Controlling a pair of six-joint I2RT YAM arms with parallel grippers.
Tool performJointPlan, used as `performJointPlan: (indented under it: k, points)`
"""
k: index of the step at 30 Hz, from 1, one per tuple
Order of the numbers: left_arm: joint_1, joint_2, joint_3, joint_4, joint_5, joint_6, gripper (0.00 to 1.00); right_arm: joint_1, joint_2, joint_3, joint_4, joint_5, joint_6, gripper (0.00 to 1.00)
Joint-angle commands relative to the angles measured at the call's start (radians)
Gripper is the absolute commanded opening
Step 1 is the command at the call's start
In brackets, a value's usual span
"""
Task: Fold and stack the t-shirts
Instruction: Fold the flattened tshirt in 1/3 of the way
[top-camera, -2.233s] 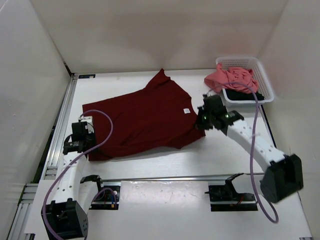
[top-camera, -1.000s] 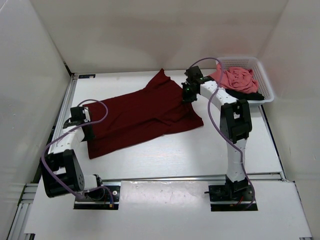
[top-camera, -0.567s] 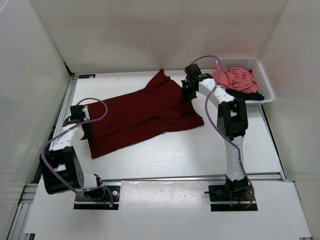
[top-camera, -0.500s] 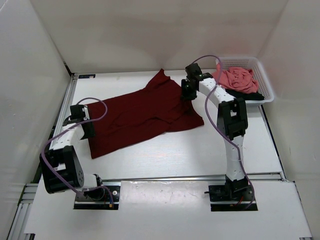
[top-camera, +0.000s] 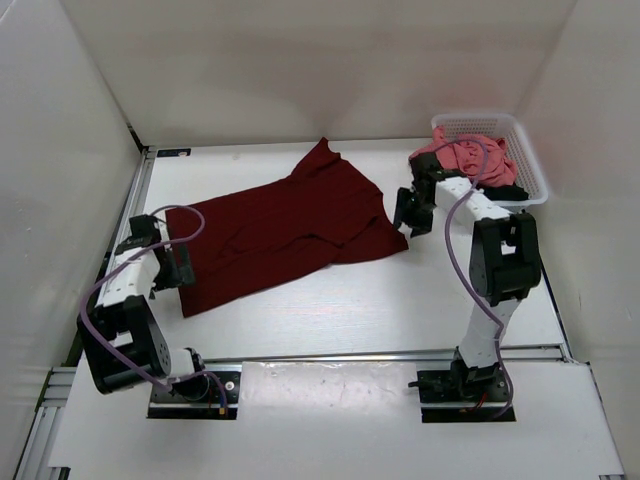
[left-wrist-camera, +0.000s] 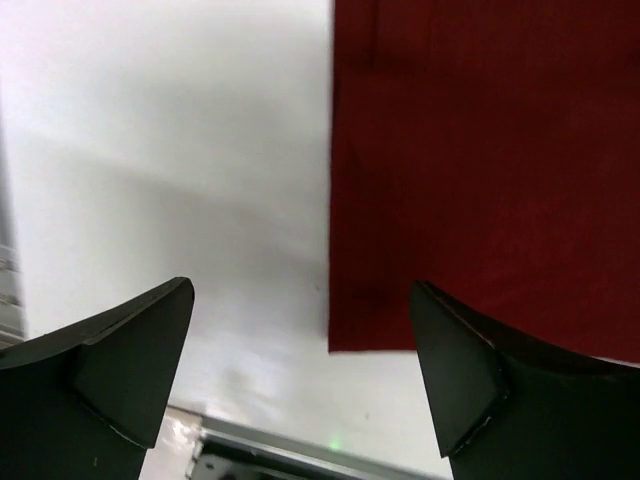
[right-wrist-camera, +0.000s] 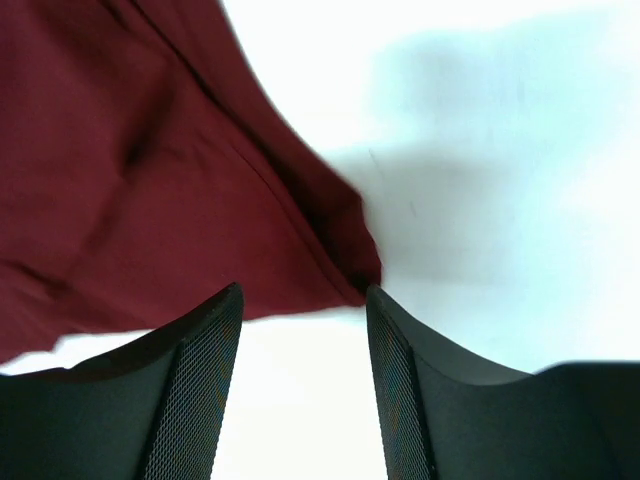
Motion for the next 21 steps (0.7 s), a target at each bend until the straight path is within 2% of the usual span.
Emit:
performJointPlan:
  k: [1, 4, 7, 8, 9, 10, 11, 12, 13, 15, 16, 21]
  points:
    - [-0.007, 0.037, -0.032, -0.065, 0.076, -0.001, 1.0, -0.009, -0.014, -0.096, 0.048, -0.072, 0.021, 0.57]
    - [-0.007, 0.1, -0.032, -0.026, 0.076, -0.001, 1.0, -0.009, 0.018, -0.096, 0.079, -0.1, 0.032, 0.57]
    - [-0.007, 0.158, -0.042, -0.004, 0.076, -0.001, 0.94, -0.032, 0.068, -0.087, 0.09, -0.091, 0.058, 0.57]
    - [-0.007, 0.17, -0.042, 0.01, 0.076, -0.001, 0.91, -0.032, 0.078, -0.087, 0.09, -0.104, 0.076, 0.54]
    - [-0.007, 0.171, -0.042, 0.01, 0.076, -0.001, 0.84, -0.032, 0.078, -0.087, 0.09, -0.105, 0.086, 0.53]
    - [-0.007, 0.183, -0.026, 0.01, 0.076, -0.001, 0.68, -0.043, 0.088, -0.113, 0.099, -0.114, 0.086, 0.5]
    - [-0.007, 0.183, -0.026, 0.022, 0.094, -0.001, 0.62, -0.043, 0.089, -0.128, 0.099, -0.114, 0.099, 0.47]
    - [-0.007, 0.183, -0.013, 0.022, 0.105, -0.001, 0.56, -0.052, 0.089, -0.144, 0.114, -0.114, 0.11, 0.35]
    - [-0.007, 0.183, -0.002, 0.022, 0.114, -0.001, 0.52, -0.052, 0.078, -0.177, 0.123, -0.102, 0.11, 0.28]
    - [-0.007, 0.192, -0.002, 0.022, 0.114, -0.001, 0.22, -0.078, 0.067, -0.211, 0.165, -0.131, 0.121, 0.06]
    - [-0.007, 0.192, 0.01, 0.022, 0.114, -0.001, 0.1, -0.078, 0.053, -0.224, 0.175, -0.14, 0.121, 0.03]
    - [-0.007, 0.146, 0.021, -0.002, 0.052, -0.001, 0.1, -0.088, -0.067, -0.308, 0.157, -0.14, 0.175, 0.01]
